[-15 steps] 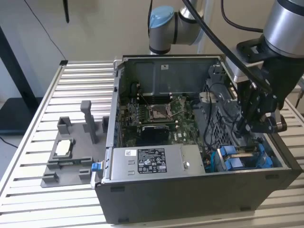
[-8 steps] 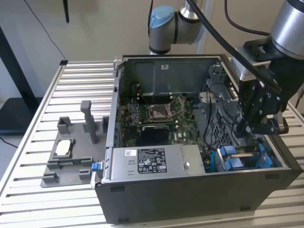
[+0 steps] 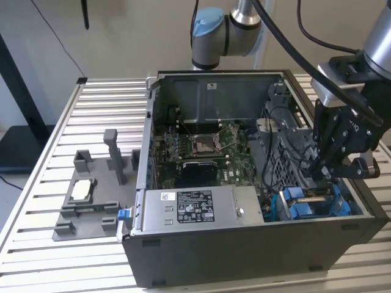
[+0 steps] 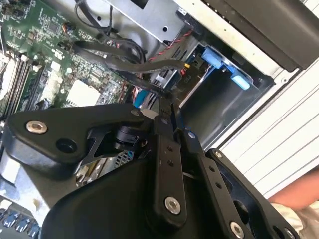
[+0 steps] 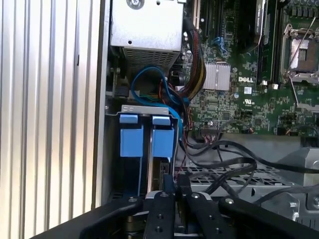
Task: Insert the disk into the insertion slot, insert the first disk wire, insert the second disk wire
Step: 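Insert the second disk wire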
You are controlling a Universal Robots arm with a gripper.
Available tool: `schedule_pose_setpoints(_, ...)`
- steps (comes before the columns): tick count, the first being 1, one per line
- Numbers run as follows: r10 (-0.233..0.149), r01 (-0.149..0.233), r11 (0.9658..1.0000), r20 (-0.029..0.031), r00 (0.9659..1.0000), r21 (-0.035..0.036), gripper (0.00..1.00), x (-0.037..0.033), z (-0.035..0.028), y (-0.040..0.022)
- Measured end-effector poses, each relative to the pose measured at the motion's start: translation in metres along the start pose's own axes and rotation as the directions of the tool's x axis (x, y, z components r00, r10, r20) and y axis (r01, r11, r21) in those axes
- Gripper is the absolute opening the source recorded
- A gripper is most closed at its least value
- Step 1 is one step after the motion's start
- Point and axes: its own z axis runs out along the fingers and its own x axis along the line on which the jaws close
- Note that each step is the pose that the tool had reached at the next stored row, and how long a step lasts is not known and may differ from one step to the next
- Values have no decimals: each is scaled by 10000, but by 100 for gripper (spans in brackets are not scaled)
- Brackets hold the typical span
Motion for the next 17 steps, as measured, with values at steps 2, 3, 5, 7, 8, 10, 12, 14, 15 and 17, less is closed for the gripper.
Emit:
schedule_pose_setpoints(2,14,-14,9999,3,10000,-145,15,4,13,-14)
schedule_pose_setpoints(3,24,-23,9997,7,10000,-235,15,7,18,-18)
schedule_pose_setpoints(5,39,-39,9993,10,10000,-380,15,15,28,-24)
schedule_pose_setpoints(7,40,-38,9992,48,10000,-386,15,35,58,-29)
schedule_pose_setpoints(8,38,-36,9992,71,10000,-386,15,45,73,-31)
schedule_pose_setpoints(10,36,-31,9993,111,9999,-386,15,61,98,-34)
schedule_pose_setpoints(12,32,-24,9993,195,9998,-384,15,70,117,-38)
schedule_pose_setpoints(14,23,-8,9993,393,9992,-379,15,75,125,-46)
schedule_pose_setpoints(15,21,-3,9993,481,9988,-377,15,81,130,-48)
schedule_pose_setpoints(17,34,-12,9991,520,9986,-421,15,102,135,-48)
